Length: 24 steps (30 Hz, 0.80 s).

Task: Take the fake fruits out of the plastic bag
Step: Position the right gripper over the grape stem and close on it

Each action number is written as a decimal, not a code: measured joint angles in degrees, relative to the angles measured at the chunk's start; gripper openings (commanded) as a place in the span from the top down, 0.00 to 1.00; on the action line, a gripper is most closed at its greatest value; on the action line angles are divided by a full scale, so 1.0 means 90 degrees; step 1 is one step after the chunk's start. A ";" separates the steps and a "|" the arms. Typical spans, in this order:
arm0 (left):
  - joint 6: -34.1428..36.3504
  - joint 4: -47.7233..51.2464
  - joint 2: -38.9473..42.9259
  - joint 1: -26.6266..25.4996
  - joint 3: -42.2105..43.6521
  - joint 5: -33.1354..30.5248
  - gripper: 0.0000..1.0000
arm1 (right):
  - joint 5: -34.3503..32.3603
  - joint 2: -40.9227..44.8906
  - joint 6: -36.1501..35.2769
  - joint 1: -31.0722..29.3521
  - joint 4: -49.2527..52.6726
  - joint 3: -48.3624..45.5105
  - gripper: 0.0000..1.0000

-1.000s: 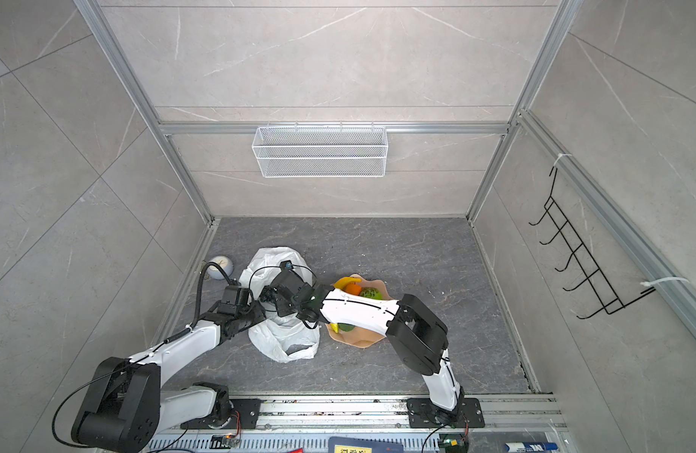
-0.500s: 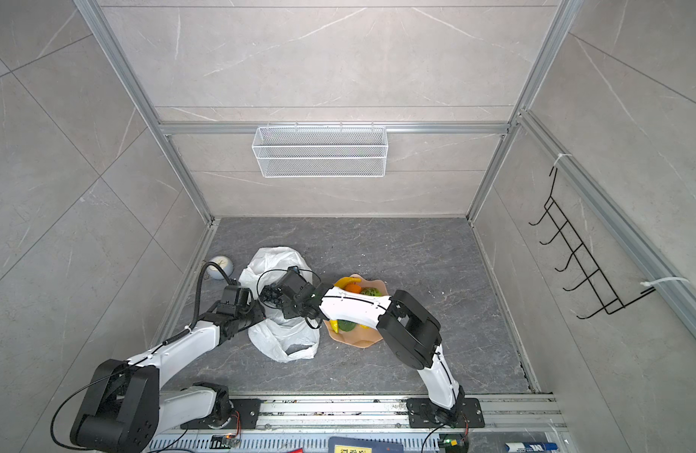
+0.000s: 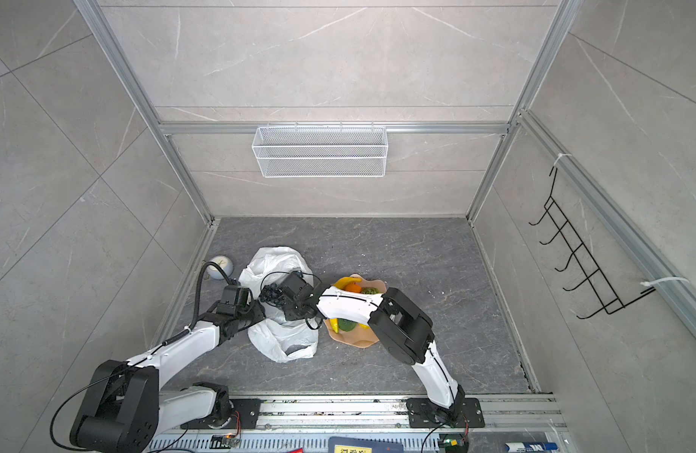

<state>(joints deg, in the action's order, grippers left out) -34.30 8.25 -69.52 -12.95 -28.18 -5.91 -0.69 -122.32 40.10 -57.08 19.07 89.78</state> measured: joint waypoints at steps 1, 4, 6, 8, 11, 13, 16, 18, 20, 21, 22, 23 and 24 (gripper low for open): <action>0.0000 0.0000 0.0000 0.0000 0.0000 0.0000 0.51 | 0.0015 -0.0034 0.0000 0.0000 -0.0005 0.0051 0.77; 0.0000 0.0000 0.0000 0.0000 0.0000 0.0000 0.51 | 0.0044 -0.0143 0.0002 0.0000 0.0000 0.0172 0.78; 0.0000 0.0000 0.0000 0.0002 0.0000 -0.0002 0.51 | 0.0058 -0.0197 0.0005 0.0000 0.0010 0.0214 0.78; 0.0000 0.0002 0.0000 0.0000 0.0000 0.0000 0.51 | 0.0058 -0.0233 0.0005 0.0002 0.0024 0.0231 0.78; 0.0000 0.0002 0.0000 0.0002 0.0000 -0.0002 0.51 | 0.0058 -0.0245 -0.0002 0.0002 0.0080 0.0253 0.83; 0.0000 0.0002 0.0000 0.0000 0.0000 0.0000 0.51 | 0.0061 -0.0245 0.0005 0.0002 0.0095 0.0304 0.88; 0.0000 0.0002 0.0000 0.0002 0.0000 0.0000 0.51 | 0.0061 -0.0245 -0.0002 0.0002 0.0095 0.0359 0.95; 0.0000 0.0002 0.0000 0.0000 0.0000 0.0000 0.51 | 0.0058 -0.0245 -0.0010 0.0002 0.0104 0.0374 0.99; 0.0000 0.0002 0.0000 0.0000 0.0000 0.0000 0.51 | 0.0036 -0.0245 -0.0012 0.0002 0.0172 0.0410 1.00; 0.0000 0.0002 0.0000 0.0000 0.0000 0.0000 0.51 | 0.0019 -0.0243 -0.0027 0.0002 0.0219 0.0442 1.00; 0.0000 0.0002 0.0000 0.0000 0.0000 -0.0002 0.51 | -0.0002 -0.0243 -0.0053 0.0002 0.0243 0.0464 1.00; 0.0000 0.0002 0.0000 0.0002 0.0000 -0.0002 0.51 | -0.0019 -0.0243 -0.0080 0.0002 0.0289 0.0495 1.00; 0.0000 0.0002 0.0000 0.0000 0.0000 -0.0002 0.51 | -0.0041 -0.0243 -0.0100 0.0002 0.0325 0.0522 1.00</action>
<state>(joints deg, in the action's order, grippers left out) -34.30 8.27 -69.52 -12.95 -28.18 -5.93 -1.06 -124.51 39.20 -57.06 22.00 94.48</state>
